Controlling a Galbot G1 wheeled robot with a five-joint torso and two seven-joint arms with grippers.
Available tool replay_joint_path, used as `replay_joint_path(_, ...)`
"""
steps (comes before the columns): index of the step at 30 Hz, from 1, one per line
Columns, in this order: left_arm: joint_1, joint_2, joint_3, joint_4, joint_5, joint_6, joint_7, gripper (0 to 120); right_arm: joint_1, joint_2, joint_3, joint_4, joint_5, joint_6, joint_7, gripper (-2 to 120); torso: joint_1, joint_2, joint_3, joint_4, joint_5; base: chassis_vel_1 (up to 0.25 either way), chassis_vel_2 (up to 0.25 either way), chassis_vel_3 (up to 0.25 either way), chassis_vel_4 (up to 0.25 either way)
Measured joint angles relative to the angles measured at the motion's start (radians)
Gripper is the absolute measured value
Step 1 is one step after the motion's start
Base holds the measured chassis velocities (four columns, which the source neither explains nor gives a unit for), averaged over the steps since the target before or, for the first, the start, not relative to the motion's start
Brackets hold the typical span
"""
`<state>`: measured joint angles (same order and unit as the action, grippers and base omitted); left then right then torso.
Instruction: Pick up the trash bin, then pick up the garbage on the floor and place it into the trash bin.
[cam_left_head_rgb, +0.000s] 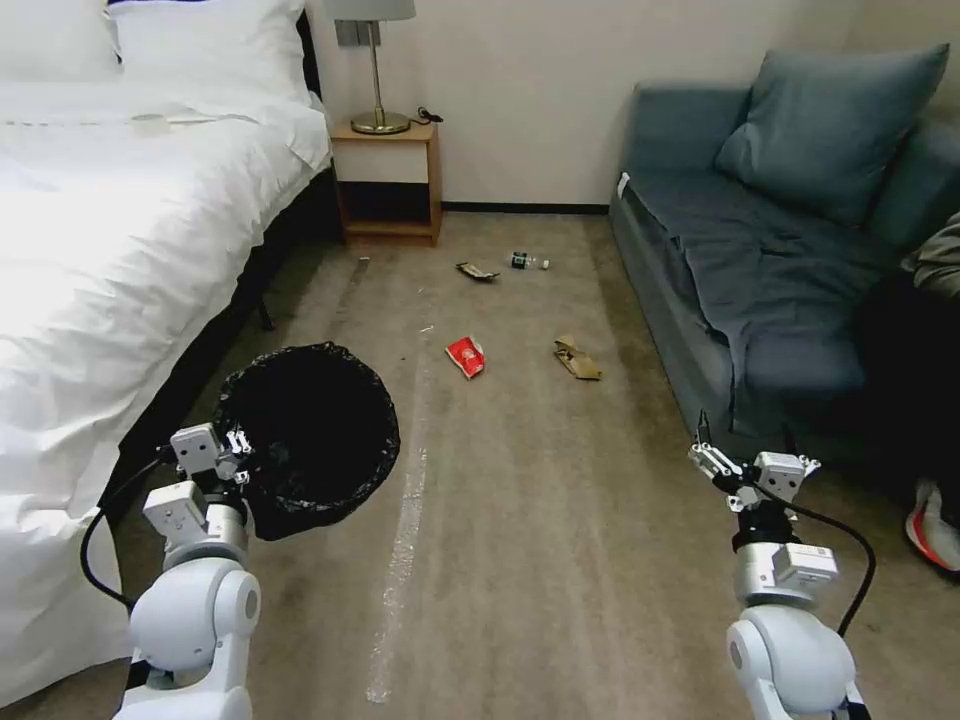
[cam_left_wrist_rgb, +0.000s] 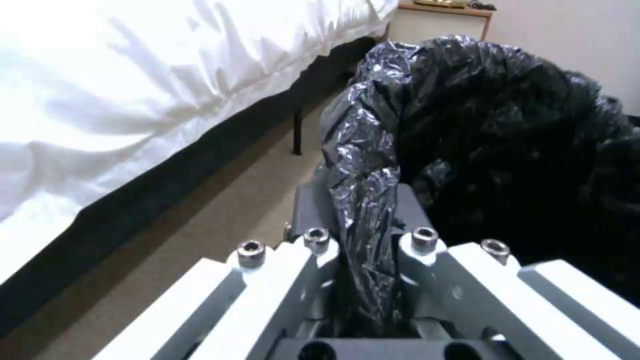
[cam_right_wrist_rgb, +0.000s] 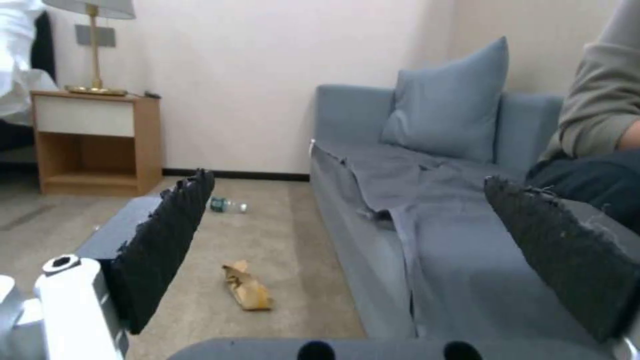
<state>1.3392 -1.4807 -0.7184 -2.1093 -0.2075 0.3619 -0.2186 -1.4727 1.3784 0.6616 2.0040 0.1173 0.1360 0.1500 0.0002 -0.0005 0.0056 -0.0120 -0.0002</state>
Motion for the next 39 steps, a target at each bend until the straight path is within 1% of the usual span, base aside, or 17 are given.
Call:
replay_joint_path(5, 0.001, 0.000, 0.005, -0.015, 0.000, 0.002, -0.001, 5, -0.003, 0.001, 0.006, -0.003, -0.006, 0.015, -0.021, 100, 0.000, 0.000, 0.000, 0.0000, 0.0001, 0.000, 0.000, 0.000, 0.000)
replay_joint_path(11, 0.004, 0.002, 0.004, -0.017, 0.005, 0.003, -0.001, 5, -0.007, 0.001, 0.010, -0.004, -0.003, 0.021, -0.046, 100, 0.000, 0.000, 0.000, 0.0000, 0.0001, 0.000, 0.000, 0.000, 0.000)
replay_joint_path(23, 0.012, 0.001, -0.006, -0.025, 0.003, 0.000, 0.000, 5, -0.007, 0.002, 0.017, -0.015, 0.003, 0.027, -0.054, 100, 0.000, 0.000, 0.000, 0.0000, 0.0000, 0.000, 0.000, 0.000, 0.000)
replay_joint_path(39, 0.017, 0.007, -0.006, -0.031, -0.003, -0.001, 0.007, 5, -0.006, 0.003, 0.017, -0.029, 0.003, 0.031, -0.061, 100, 0.000, 0.000, 0.000, 0.0001, 0.0000, -0.057, 0.057, 0.057, -0.065)
